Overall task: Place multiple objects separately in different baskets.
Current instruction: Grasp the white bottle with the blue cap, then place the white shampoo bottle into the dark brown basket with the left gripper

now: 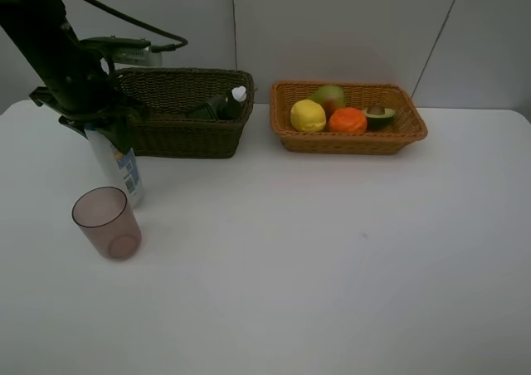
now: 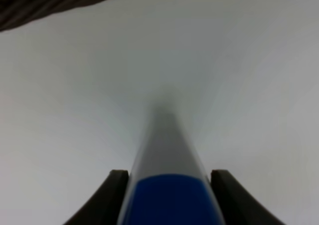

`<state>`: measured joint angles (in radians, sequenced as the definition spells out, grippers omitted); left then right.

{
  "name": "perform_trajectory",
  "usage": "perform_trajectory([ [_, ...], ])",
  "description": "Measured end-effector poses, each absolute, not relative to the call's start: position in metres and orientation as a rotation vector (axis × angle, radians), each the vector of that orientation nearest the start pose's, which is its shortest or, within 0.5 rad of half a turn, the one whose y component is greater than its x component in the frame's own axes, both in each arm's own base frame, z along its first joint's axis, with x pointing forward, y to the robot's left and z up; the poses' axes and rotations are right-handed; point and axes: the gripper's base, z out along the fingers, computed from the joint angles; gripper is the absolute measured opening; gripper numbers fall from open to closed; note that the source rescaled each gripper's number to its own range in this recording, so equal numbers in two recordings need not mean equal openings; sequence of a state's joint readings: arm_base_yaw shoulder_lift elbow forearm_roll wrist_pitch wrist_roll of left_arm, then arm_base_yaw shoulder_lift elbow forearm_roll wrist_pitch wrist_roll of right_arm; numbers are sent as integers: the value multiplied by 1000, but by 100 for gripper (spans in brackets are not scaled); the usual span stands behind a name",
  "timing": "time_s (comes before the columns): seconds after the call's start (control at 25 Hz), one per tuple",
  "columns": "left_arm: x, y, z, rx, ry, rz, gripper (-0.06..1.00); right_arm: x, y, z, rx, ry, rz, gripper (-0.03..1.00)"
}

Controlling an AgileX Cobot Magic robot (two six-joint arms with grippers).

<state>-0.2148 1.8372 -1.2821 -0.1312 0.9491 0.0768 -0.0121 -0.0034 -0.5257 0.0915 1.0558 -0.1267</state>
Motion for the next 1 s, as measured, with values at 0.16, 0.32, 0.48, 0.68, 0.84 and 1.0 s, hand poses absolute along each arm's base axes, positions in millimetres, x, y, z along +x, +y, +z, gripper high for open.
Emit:
perform_trajectory([
  [0.16,354,-83,219,355,2990,-122,46,-8,7,285,-120,2003,20,100],
  [0.32,358,-83,239,369,3006,-104,46,-8,7,285,-120,2003,20,100],
  [0.48,363,-85,261,370,2987,-108,46,-8,7,285,-120,2003,20,100],
  [0.68,375,-87,291,338,2881,-122,46,-8,7,285,-120,2003,20,100],
  [0.84,380,-88,309,325,2819,-130,46,-8,7,285,-120,2003,20,100],
  [1.0,383,-89,321,321,2777,-135,46,-8,7,285,-120,2003,20,100],
])
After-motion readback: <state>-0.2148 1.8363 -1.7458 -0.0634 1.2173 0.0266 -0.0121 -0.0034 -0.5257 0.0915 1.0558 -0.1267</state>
